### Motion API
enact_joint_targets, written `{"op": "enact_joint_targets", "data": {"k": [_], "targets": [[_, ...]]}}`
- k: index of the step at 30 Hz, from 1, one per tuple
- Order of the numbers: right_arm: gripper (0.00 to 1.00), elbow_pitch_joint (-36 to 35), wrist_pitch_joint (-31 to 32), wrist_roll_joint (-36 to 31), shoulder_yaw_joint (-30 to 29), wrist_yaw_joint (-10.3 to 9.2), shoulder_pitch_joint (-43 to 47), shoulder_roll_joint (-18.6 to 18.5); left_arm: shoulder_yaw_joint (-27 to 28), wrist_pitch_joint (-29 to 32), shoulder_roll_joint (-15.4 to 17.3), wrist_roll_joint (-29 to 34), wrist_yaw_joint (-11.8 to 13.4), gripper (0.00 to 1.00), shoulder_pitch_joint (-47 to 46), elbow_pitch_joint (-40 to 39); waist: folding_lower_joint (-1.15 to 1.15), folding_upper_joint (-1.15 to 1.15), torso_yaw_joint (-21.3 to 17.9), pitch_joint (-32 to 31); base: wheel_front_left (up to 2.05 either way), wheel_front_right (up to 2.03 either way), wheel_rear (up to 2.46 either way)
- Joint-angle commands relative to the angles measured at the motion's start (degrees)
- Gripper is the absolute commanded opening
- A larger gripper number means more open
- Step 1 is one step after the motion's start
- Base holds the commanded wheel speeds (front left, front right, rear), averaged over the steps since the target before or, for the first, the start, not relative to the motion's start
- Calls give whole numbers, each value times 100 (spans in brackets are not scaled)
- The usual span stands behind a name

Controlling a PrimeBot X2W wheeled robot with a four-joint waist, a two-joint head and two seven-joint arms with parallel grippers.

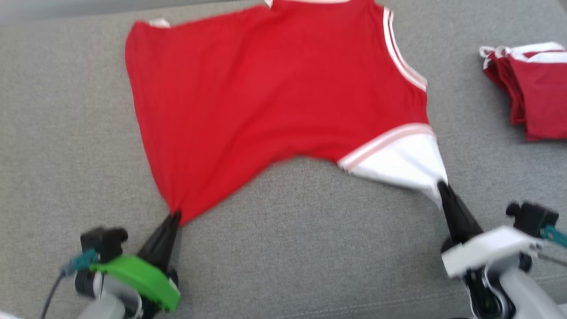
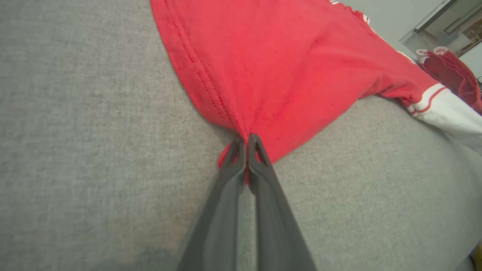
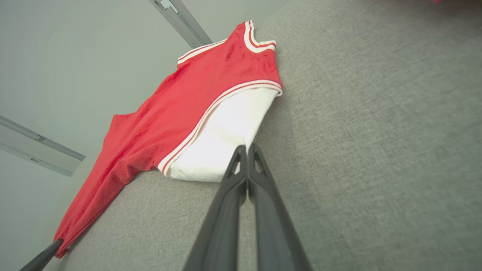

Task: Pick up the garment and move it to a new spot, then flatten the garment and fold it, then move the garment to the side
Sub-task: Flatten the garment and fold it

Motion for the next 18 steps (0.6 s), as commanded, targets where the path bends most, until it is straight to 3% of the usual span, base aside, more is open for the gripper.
{"op": "enact_joint_targets", "data": {"k": [1, 10, 14, 18], "targets": [[0, -47, -6, 41, 72, 1, 289, -123, 87, -14, 1, 43, 2, 0, 271, -29, 0, 0, -37, -575, 0, 0, 0], [0, -216, 0, 175, 229, 0, 2243, -779, 101, 36, 31, 85, 203, 0, 2073, -439, 0, 0, 149, -911, 0, 0, 0], [0, -665, -7, 353, -15, 1, 2278, -893, 35, 474, 123, -115, 495, 0, 2342, -1246, 0, 0, 141, -734, 0, 0, 0], [0, -1198, 317, 462, -163, 1, 1826, -1088, 118, 1128, 402, -188, 852, 0, 2041, -2161, 0, 0, 153, -562, 0, 0, 0]]}}
